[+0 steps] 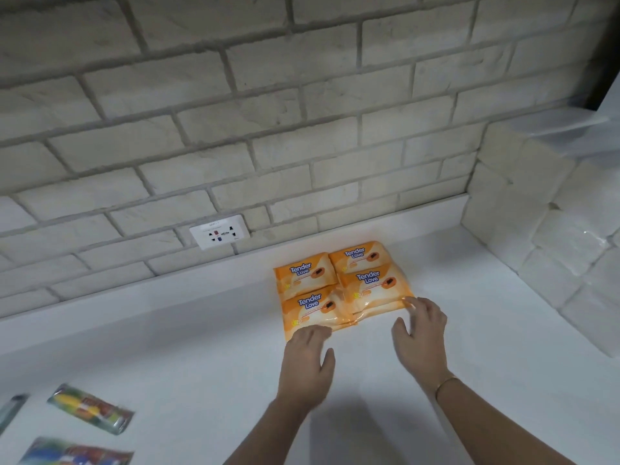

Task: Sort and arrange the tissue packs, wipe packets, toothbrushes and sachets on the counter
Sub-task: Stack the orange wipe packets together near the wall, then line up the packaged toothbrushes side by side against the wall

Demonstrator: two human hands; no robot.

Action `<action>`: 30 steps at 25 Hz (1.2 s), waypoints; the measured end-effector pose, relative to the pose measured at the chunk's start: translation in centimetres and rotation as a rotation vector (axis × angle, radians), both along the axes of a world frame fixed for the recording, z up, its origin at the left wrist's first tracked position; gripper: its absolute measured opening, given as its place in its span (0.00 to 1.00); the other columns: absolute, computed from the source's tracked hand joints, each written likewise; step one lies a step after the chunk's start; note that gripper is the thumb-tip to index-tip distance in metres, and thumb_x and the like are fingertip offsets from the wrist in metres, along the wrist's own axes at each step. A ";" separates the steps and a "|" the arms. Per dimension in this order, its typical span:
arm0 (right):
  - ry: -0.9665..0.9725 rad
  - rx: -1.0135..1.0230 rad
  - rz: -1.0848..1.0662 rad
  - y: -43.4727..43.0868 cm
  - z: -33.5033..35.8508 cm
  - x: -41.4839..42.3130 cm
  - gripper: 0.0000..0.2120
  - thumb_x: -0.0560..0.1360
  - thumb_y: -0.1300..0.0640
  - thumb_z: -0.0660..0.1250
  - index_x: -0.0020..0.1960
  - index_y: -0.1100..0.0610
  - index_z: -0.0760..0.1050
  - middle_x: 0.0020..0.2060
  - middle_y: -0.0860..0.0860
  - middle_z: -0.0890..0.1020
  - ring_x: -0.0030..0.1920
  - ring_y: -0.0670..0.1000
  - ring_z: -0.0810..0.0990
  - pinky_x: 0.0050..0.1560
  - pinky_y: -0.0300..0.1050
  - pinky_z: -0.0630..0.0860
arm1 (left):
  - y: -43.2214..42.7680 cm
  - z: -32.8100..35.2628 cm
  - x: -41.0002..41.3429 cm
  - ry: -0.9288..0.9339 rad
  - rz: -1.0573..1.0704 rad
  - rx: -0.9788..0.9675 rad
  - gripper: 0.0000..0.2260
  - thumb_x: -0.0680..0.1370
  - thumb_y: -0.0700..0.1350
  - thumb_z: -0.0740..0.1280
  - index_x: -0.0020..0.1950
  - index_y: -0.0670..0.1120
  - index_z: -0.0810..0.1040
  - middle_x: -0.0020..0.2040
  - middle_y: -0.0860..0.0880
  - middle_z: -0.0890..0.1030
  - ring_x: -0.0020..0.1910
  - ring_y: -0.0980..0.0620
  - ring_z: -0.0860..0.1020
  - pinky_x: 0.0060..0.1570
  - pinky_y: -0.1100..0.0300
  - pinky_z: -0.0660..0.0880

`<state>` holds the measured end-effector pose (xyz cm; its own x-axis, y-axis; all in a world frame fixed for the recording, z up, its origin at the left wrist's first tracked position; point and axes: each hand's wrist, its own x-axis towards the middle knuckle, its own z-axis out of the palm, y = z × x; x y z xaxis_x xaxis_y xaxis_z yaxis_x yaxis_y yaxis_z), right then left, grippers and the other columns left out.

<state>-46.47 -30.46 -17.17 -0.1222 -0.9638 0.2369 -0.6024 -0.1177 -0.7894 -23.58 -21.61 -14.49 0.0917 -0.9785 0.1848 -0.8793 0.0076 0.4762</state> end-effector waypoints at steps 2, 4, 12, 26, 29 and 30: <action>-0.018 -0.018 -0.033 0.6 0.1 0.4 0.23 0.72 0.55 0.62 0.67 0.55 0.74 0.63 0.54 0.71 0.66 0.60 0.66 0.64 0.49 0.62 | 1.5 0.4 2.5 0.002 0.018 -0.062 0.15 0.77 0.49 0.63 0.63 0.54 0.78 0.62 0.57 0.79 0.62 0.55 0.74 0.62 0.55 0.72; 0.007 -0.067 -0.079 2.0 0.3 1.7 0.22 0.71 0.56 0.63 0.64 0.56 0.75 0.62 0.54 0.72 0.66 0.59 0.67 0.65 0.53 0.66 | 3.8 0.2 5.2 0.011 0.085 -0.092 0.14 0.76 0.46 0.64 0.61 0.53 0.80 0.60 0.58 0.80 0.61 0.56 0.74 0.62 0.58 0.70; 0.295 -0.338 0.511 15.3 -1.0 16.4 0.13 0.70 0.62 0.67 0.53 0.53 0.81 0.54 0.51 0.80 0.60 0.55 0.77 0.57 0.54 0.72 | 14.3 -2.6 14.3 -0.058 0.201 -0.135 0.14 0.73 0.40 0.66 0.56 0.50 0.81 0.54 0.52 0.80 0.55 0.50 0.77 0.56 0.59 0.70; 0.324 -0.126 0.579 22.6 0.1 30.0 0.13 0.71 0.56 0.68 0.54 0.46 0.76 0.54 0.43 0.75 0.59 0.49 0.73 0.56 0.49 0.69 | 19.9 0.3 30.8 -0.304 0.580 0.290 0.20 0.81 0.57 0.55 0.67 0.50 0.73 0.63 0.47 0.79 0.61 0.46 0.75 0.64 0.49 0.71; 0.321 -0.103 0.530 22.4 0.1 30.0 0.13 0.71 0.57 0.69 0.54 0.46 0.76 0.54 0.42 0.75 0.59 0.49 0.73 0.55 0.51 0.70 | 19.3 0.4 29.2 -0.306 0.428 0.256 0.24 0.81 0.59 0.52 0.73 0.52 0.70 0.66 0.50 0.77 0.64 0.48 0.73 0.67 0.50 0.68; 0.331 -0.104 0.528 22.5 0.2 30.0 0.13 0.71 0.56 0.69 0.54 0.46 0.76 0.54 0.42 0.75 0.59 0.49 0.73 0.55 0.51 0.70 | 19.0 0.4 28.4 -0.299 0.384 0.238 0.24 0.82 0.60 0.51 0.75 0.52 0.68 0.68 0.51 0.76 0.65 0.49 0.72 0.68 0.50 0.67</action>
